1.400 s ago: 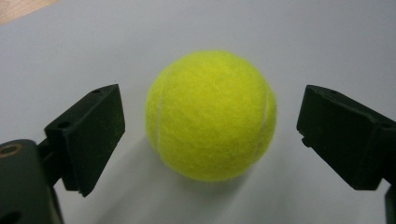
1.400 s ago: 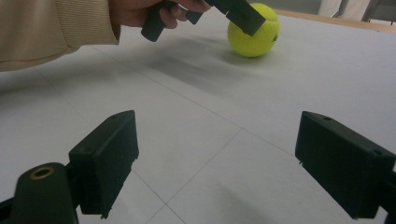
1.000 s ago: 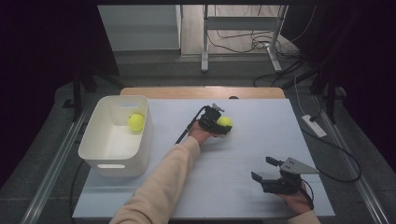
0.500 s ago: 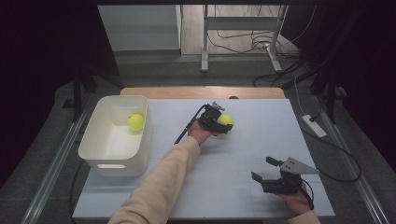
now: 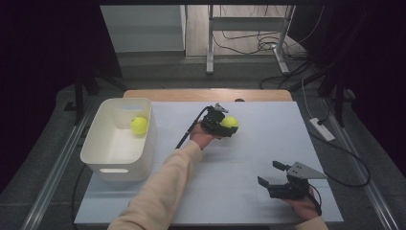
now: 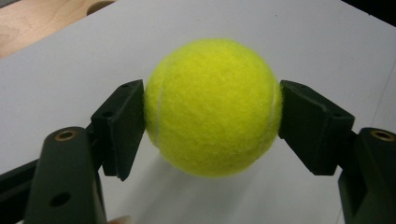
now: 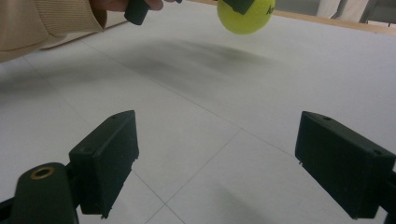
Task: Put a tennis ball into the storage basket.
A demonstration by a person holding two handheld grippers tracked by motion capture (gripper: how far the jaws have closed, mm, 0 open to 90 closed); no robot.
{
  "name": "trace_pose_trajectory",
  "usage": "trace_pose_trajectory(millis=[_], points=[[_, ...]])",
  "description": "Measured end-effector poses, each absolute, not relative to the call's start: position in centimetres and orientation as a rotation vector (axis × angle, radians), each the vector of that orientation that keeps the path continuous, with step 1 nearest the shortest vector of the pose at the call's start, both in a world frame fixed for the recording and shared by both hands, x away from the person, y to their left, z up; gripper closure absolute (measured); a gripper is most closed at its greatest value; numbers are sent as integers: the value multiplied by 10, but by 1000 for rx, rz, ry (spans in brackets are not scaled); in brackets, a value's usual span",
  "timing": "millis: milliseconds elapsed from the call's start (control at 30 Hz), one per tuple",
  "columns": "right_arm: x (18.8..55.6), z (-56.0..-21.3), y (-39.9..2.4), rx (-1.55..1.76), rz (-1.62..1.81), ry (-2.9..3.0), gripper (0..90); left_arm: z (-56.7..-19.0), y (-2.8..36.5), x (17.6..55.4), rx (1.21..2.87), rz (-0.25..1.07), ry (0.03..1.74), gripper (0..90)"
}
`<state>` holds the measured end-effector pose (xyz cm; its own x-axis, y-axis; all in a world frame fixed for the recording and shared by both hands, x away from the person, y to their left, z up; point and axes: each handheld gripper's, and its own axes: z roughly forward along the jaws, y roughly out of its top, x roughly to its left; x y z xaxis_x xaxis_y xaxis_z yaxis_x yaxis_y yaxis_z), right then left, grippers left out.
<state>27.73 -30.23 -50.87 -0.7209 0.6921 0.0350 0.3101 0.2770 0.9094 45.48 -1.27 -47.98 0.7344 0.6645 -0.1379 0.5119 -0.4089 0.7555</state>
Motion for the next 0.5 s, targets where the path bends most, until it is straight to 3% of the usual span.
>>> trace_pose_trajectory(millis=[500], points=[[277, -508, -302, 904, 1423, 2185, 135, -466, 5, 438, 2054, 251, 872, 276]])
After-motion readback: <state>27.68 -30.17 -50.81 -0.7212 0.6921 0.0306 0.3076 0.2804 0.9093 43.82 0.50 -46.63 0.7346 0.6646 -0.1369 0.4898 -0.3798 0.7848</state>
